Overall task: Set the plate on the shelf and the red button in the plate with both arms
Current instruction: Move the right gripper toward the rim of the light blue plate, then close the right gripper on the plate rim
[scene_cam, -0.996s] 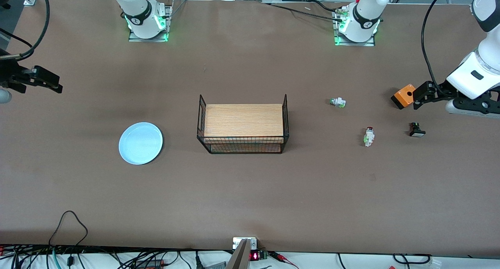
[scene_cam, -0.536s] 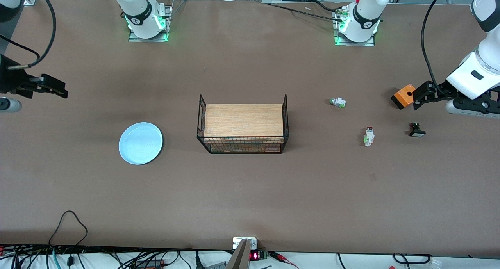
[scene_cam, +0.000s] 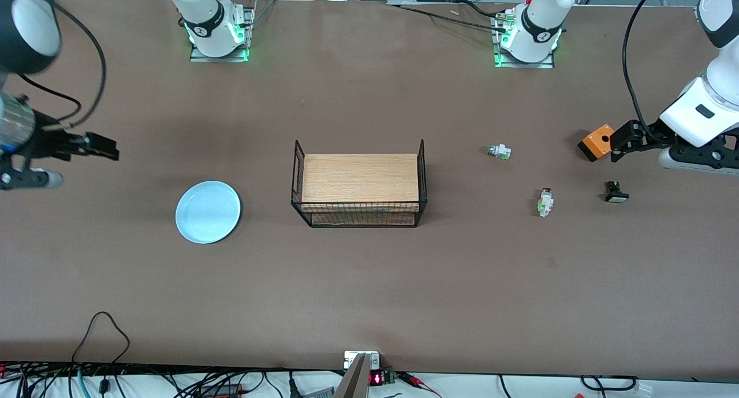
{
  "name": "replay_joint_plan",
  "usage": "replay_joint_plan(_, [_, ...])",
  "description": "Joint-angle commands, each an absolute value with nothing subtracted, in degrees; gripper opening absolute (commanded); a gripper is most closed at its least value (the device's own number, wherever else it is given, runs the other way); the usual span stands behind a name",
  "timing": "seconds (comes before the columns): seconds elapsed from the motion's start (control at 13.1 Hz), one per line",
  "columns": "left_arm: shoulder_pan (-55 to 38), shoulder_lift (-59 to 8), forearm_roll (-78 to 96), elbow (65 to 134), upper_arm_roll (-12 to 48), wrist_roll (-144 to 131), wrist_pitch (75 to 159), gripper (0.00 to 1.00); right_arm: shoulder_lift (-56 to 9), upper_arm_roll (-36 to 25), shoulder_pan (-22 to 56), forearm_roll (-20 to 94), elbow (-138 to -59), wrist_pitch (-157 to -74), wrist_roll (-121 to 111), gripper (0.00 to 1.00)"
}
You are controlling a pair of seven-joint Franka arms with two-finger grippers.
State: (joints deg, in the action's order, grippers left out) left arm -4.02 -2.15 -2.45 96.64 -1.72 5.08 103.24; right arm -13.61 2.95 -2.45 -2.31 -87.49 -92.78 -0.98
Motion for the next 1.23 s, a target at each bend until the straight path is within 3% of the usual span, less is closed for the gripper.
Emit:
replay_joint_plan(0.0, [-3.9, -2.5, -2.6, 95.9, -1.8, 6.2, 102.8, 1.00, -16.1, 3.1, -2.8, -2.5, -92.2, -98.4, -0.8, 1.00])
replay_joint_plan(0.54, [-3.9, -2.5, -2.6, 95.9, -1.8, 6.2, 102.8, 1.00, -26.9, 3.5, -5.4, 0.9, -92.8, -105.3, -0.8, 1.00])
replay_joint_plan(1.15, [-3.9, -2.5, -2.6, 95.9, -1.8, 6.2, 102.7, 1.00, -36.9, 3.6, -6.4, 1.1, -93.6, -119.2, -1.8, 1.00])
